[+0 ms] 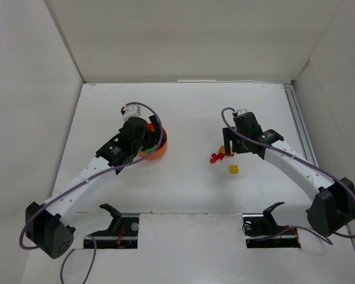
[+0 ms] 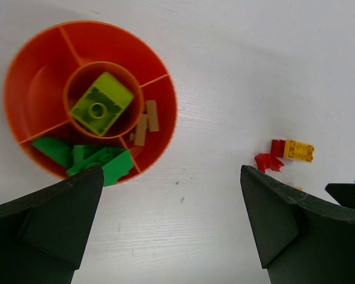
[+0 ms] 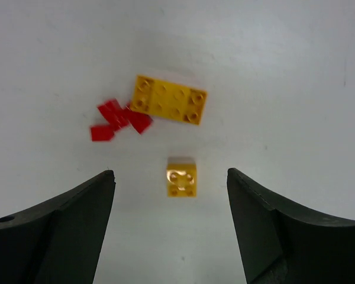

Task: Sort the legos into containers by color

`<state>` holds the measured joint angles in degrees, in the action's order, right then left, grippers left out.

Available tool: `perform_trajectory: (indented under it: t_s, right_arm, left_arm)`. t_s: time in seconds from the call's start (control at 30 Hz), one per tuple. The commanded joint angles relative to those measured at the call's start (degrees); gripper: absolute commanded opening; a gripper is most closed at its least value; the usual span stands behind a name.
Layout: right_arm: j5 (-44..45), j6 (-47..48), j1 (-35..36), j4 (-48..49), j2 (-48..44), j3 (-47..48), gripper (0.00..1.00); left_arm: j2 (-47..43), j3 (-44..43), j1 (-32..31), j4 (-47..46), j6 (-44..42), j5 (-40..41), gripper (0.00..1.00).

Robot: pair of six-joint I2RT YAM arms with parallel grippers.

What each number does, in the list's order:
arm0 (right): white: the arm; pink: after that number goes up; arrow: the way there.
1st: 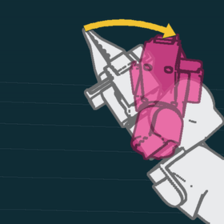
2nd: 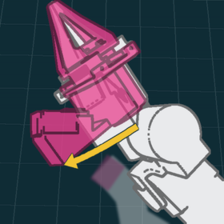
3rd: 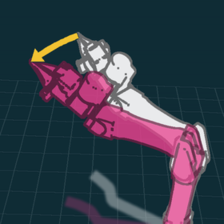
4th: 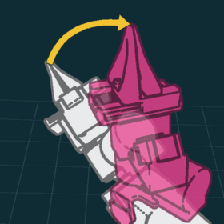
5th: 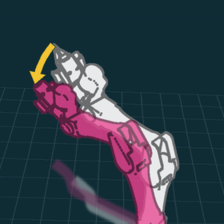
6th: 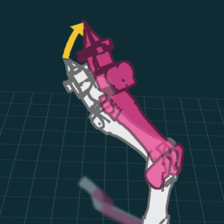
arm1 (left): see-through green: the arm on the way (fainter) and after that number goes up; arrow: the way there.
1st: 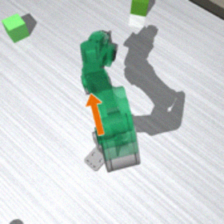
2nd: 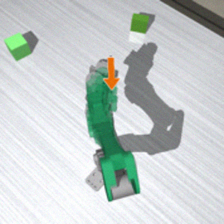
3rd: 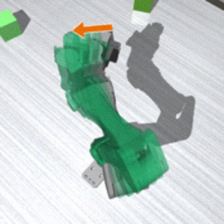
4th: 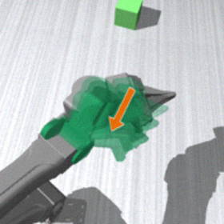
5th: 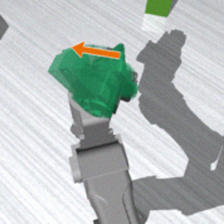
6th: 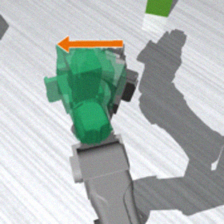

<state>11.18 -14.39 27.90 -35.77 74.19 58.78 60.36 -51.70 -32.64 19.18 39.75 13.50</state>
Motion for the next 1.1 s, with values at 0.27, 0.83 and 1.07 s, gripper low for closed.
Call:
perform_trajectory:
  t_s: [0.27, 0.83, 1.07]
  right_arm:
    - [-5.7, -5.4, -4.4, 1.8, 2.1, -11.9, 0.72]
    - [-4.7, -4.9, -1.9, 2.2, 9.5, -12.4, 0.43]
    - [-4.1, -4.9, -0.8, 3.3, 9.5, -11.3, 0.31]
  left_arm:
    - [10.1, -8.0, -9.2, -6.0, -6.5, -2.5, 1.0]
    - [10.2, -9.3, -9.2, -2.9, -4.8, 1.6, 1.0]
    - [10.2, -9.3, -9.2, -1.9, -4.2, 2.3, 1.0]
